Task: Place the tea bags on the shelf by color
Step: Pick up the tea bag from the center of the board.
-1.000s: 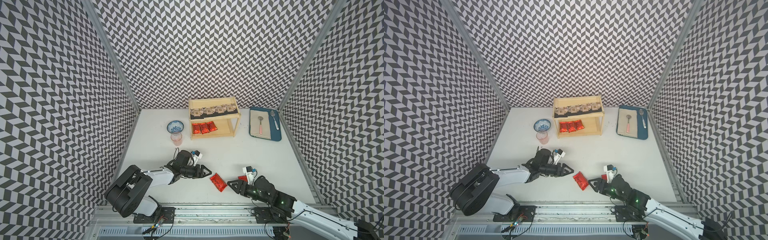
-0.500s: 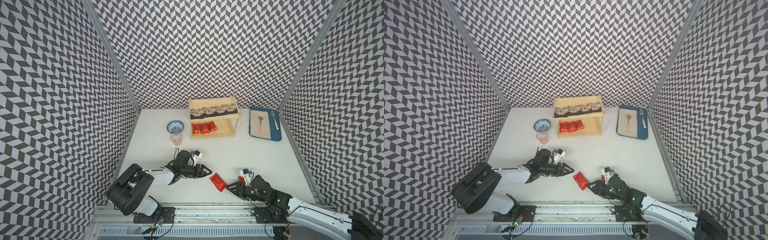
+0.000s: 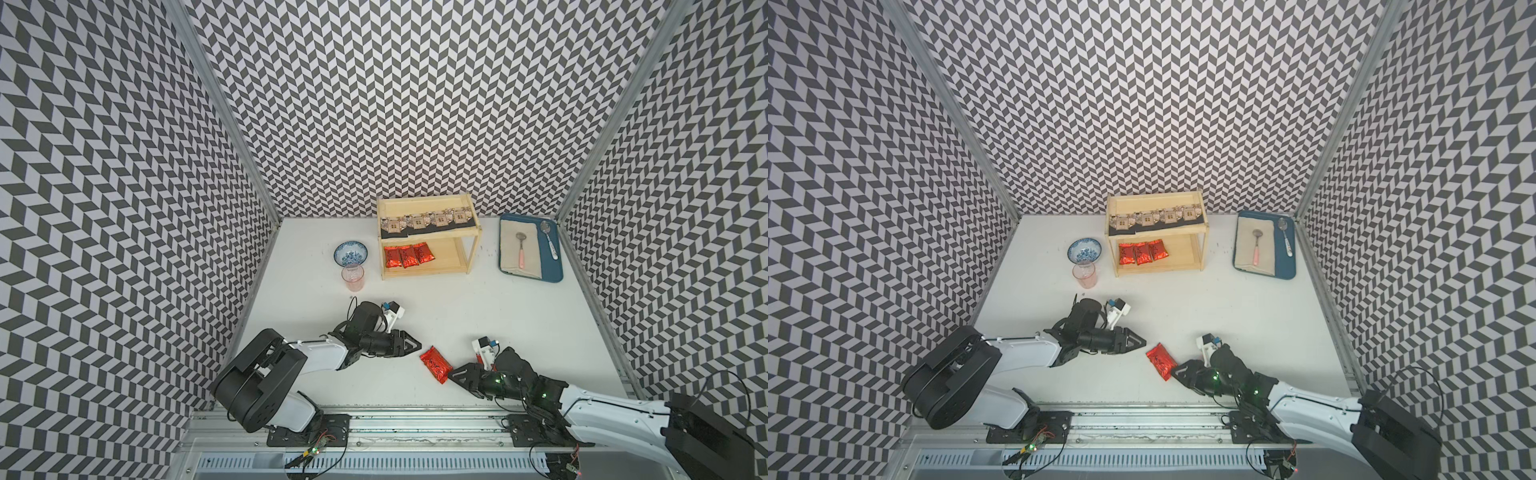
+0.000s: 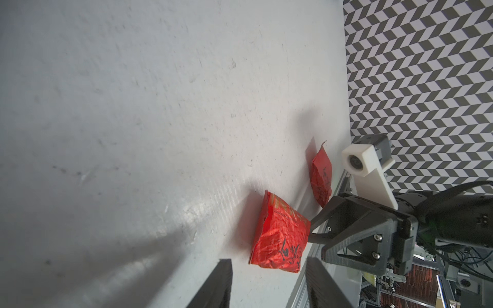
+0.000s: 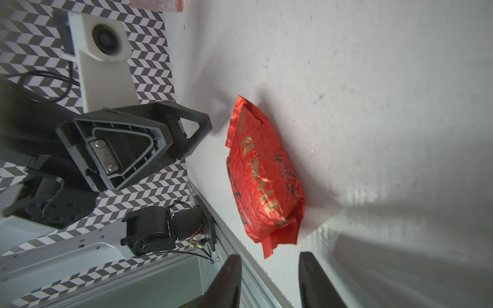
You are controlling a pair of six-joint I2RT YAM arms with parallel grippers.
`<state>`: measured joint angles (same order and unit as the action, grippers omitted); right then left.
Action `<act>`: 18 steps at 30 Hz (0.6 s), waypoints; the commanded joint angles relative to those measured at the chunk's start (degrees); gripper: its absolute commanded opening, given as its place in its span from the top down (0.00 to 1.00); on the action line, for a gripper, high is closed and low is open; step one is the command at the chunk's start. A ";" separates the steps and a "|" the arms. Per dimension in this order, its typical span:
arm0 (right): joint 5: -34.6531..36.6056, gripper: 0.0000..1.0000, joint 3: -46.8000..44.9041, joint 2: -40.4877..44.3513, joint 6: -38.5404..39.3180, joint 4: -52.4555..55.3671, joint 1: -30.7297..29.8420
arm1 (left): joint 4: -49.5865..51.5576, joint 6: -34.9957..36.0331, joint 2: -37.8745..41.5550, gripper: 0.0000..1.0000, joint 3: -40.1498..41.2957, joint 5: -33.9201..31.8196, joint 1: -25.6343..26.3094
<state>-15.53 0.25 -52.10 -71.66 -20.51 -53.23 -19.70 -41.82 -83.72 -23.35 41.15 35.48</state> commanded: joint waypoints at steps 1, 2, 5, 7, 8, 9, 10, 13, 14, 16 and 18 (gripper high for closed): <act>-0.67 0.65 -0.08 -1.62 0.67 -6.02 0.82 | -0.15 1.04 0.87 0.51 0.51 -0.36 0.11; -1.01 0.66 0.09 -2.26 1.01 -6.47 1.06 | -0.14 1.09 0.86 0.52 0.61 -0.37 0.11; -2.03 0.67 0.76 -4.44 1.80 -7.87 1.71 | -0.16 0.95 1.17 0.53 0.70 -0.46 0.11; -2.67 0.70 1.34 -5.98 2.48 -8.65 2.08 | 0.01 1.00 1.38 0.53 0.74 -0.62 0.11; -2.87 0.71 1.59 -6.65 2.73 -8.88 2.17 | 0.10 0.95 1.45 0.54 0.83 -0.71 0.11; -3.20 0.71 1.84 -7.41 3.07 -9.20 2.30 | 0.16 0.95 1.51 0.54 0.86 -0.92 0.11; -3.48 0.72 2.02 -8.19 3.20 -9.69 2.50 | 0.13 0.87 1.54 0.54 0.99 -1.02 0.11; -4.57 0.73 2.37 -10.38 3.88 -11.39 3.60 | 0.11 0.91 1.65 0.57 1.41 -1.38 0.02; -4.76 0.73 2.58 -10.95 4.09 -11.98 3.87 | 0.10 0.87 1.71 0.58 1.39 -1.42 -0.03; -5.38 0.75 3.16 -12.46 4.66 -12.93 4.34 | 0.11 0.87 1.94 0.58 1.47 -1.51 -0.06; -6.66 0.79 4.11 -14.07 5.31 -13.34 4.71 | 0.20 0.87 2.12 0.58 1.47 -1.59 -0.06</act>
<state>-20.21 2.46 -64.60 -68.25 -29.23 -49.08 -19.57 -41.65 -82.91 -22.17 40.12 35.48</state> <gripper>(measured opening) 0.221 0.421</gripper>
